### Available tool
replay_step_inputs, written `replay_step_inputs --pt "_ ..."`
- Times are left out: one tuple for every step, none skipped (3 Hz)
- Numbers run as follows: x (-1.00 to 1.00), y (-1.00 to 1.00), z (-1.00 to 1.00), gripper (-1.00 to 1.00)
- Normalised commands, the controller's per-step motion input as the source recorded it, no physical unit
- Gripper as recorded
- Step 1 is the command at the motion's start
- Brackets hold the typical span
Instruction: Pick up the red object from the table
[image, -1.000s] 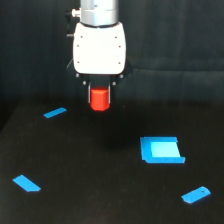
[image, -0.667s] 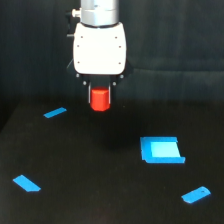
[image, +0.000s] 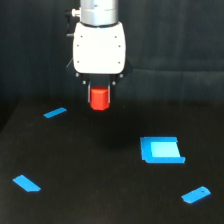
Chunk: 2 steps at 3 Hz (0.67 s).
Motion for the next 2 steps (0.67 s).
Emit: replay_step_inputs --pt "0.04 -0.08 -0.04 -1.0" --pt "0.01 -0.06 -0.01 -0.94"
